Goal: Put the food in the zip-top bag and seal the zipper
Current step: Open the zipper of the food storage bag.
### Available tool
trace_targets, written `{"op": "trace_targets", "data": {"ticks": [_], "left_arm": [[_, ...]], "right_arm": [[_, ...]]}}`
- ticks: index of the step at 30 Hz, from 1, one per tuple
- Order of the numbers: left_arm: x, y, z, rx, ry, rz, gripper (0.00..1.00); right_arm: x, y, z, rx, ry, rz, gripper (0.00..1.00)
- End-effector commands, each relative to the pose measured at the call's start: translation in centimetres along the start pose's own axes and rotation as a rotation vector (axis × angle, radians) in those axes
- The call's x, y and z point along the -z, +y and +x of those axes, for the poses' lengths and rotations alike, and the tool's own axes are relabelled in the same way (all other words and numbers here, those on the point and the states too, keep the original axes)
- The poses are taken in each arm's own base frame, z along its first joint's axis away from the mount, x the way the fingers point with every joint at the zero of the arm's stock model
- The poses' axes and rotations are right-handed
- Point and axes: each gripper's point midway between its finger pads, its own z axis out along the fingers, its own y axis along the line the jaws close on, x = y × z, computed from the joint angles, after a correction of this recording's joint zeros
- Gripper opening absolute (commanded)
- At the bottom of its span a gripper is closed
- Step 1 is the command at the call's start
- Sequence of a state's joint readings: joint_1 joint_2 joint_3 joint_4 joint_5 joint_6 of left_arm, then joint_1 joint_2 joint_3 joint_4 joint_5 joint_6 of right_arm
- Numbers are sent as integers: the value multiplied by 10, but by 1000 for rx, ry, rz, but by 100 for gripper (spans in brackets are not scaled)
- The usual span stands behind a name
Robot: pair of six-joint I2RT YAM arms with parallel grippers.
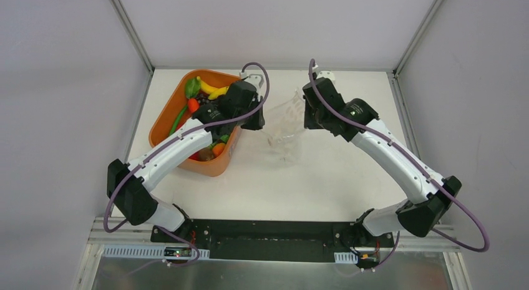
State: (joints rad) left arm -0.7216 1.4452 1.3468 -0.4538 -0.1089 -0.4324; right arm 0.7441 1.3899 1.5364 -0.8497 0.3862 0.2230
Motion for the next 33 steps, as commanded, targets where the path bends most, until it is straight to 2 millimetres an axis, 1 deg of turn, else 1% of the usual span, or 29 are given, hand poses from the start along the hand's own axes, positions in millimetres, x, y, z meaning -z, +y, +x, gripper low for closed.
{"op": "trace_targets", "data": {"ticks": [1, 2, 3, 4, 5, 7, 9, 11, 12, 14, 16, 18, 19, 21, 23, 25, 28, 31, 32, 33], "left_arm": [[-6, -16, -25, 13, 1, 101, 16], [-9, -20, -32, 20, 9, 125, 17], [-11, -24, -38, 35, 28, 150, 18], [-11, -28, -45, 57, 55, 174, 18], [-11, -32, -48, 73, 82, 195, 18], [-12, -34, -49, 88, 114, 197, 20], [-16, -28, -40, 89, 160, 176, 23], [-22, -20, -32, 82, 153, 149, 24], [-24, -18, -30, 76, 136, 152, 25], [-29, -14, -21, 70, 110, 158, 31], [-23, -9, -18, 96, 104, 133, 36], [-18, -7, -10, 102, 128, 135, 43], [-18, -8, -5, 102, 135, 146, 46], [-17, -10, -1, 110, 138, 163, 49], [-11, -13, 1, 118, 140, 182, 49], [-6, -16, 0, 113, 129, 199, 51], [2, -23, -4, 114, 110, 234, 58], [13, -32, -6, 104, 87, 286, 65], [19, -31, -9, 94, 71, 288, 69], [22, -27, -10, 81, 55, 274, 71]], "right_arm": [[-9, 1, -14, 15, -3, 46, 0], [-11, 8, -22, 5, -14, 27, 0], [-18, 11, -24, -2, 0, 29, 0], [-17, 17, -35, -18, -1, 13, 0], [-20, 23, -40, -27, 19, 9, 0], [-28, 26, -43, -63, 79, 31, 0], [-39, 29, -33, -85, 144, 40, 0], [-44, 27, -25, -101, 139, 41, 0], [-43, 26, -20, -109, 129, 30, 0], [-37, 34, -11, -112, 108, -75, 0], [-22, 34, -11, -159, 87, -113, 0], [-10, 36, -7, -203, 87, -152, 0], [-6, 37, -3, -215, 93, -174, 0], [-6, 33, 7, -241, 100, -171, 0], [-4, 26, 14, -267, 98, -146, 0], [0, 22, 17, -277, 77, -156, 0], [3, 18, 19, -261, 58, -167, 0], [-6, 17, 28, -245, 72, -156, 0], [-10, 16, 28, -253, 70, -145, 0], [-14, 17, 28, -259, 72, -140, 0]]}}
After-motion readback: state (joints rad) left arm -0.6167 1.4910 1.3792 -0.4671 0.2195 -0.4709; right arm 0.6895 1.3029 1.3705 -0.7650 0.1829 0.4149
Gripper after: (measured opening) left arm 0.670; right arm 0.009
